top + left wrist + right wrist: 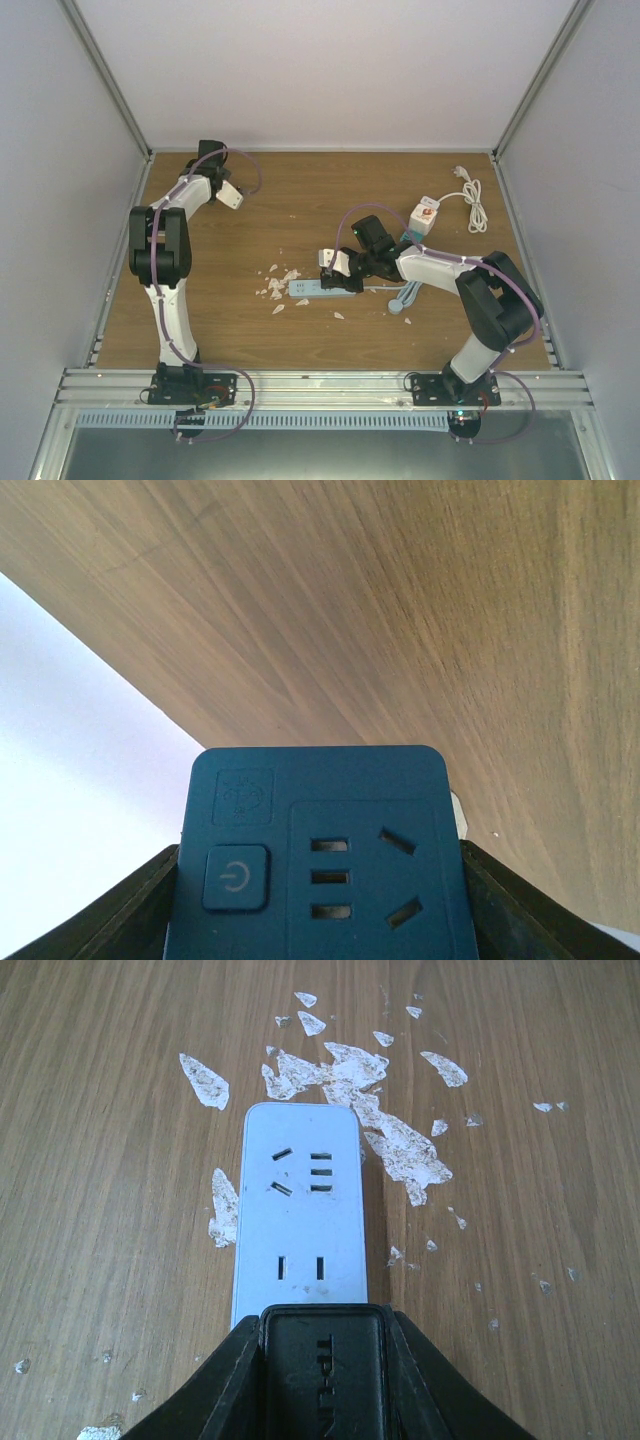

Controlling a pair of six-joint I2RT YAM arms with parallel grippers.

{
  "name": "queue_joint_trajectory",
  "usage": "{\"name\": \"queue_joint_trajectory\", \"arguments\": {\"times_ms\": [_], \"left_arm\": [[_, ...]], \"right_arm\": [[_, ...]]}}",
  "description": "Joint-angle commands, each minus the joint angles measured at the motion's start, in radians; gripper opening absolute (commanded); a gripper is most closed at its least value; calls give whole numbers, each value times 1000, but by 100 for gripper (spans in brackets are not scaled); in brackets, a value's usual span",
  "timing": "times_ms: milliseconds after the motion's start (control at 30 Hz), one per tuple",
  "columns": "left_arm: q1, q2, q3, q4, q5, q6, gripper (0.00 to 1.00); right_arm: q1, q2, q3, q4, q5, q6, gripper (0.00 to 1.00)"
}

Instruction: Pull the plug off the socket

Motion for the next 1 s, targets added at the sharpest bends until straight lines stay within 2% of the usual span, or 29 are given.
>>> {"name": "queue_joint_trajectory", "arguments": {"times_ms": [0, 367, 500, 600, 767, 967], "left_arm": [[-5, 24, 23, 58, -37, 175, 48], [-11, 57, 18, 64, -57, 160, 61], [-16, 54, 11, 75, -61, 154, 78], [-18, 44, 0, 91, -61, 149, 85], [-19, 17, -5, 99, -36, 113, 91], [-27, -47, -8, 55, 58, 0, 93]], "right_arm": [[1, 41, -4, -57, 97, -9, 7], [1, 50, -2, -60, 97, -8, 7], [1, 48, -2, -59, 96, -8, 7], [1, 49, -1, -60, 95, -8, 7], [1, 49, 0, -62, 93, -8, 7], [2, 46, 0, -62, 81, -2, 8]]}}
